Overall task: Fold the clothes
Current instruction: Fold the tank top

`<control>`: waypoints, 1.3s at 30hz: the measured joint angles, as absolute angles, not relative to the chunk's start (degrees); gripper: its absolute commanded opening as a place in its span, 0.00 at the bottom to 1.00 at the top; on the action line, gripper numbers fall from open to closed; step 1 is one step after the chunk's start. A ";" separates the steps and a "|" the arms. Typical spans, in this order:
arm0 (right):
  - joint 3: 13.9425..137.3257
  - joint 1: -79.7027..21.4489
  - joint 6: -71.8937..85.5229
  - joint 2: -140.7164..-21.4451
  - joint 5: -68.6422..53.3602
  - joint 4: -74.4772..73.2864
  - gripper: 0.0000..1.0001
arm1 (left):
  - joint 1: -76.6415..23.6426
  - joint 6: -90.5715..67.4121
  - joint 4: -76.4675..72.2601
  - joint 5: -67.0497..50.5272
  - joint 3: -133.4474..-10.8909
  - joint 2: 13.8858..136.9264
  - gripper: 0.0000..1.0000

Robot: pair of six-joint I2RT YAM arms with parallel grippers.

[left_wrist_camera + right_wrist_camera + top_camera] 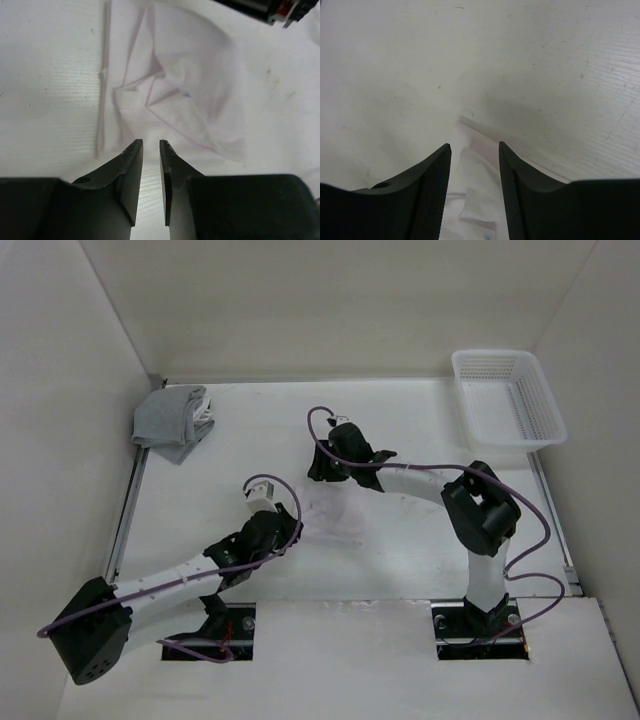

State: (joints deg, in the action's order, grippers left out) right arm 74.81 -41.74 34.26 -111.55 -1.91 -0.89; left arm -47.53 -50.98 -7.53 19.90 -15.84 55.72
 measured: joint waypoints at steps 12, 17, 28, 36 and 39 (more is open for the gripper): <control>74.19 -42.94 29.80 -109.23 -1.69 -6.09 0.47 | -47.27 -48.31 -7.73 17.28 -20.45 66.24 0.25; 74.91 -43.20 28.62 -109.97 -1.74 -7.53 0.44 | -47.27 -47.97 -7.92 16.51 -20.45 68.95 0.25; 81.21 -43.20 26.41 -115.26 -1.87 -11.46 0.45 | -46.81 -47.24 -9.26 12.51 -20.43 69.47 0.14; 80.71 -43.20 25.34 -115.09 -2.44 -12.19 0.44 | -45.30 -47.27 -9.63 9.80 -20.18 67.83 0.19; 79.48 -43.20 25.26 -114.50 -2.74 -12.16 0.48 | -43.94 -47.29 -10.63 8.47 -19.59 67.83 0.21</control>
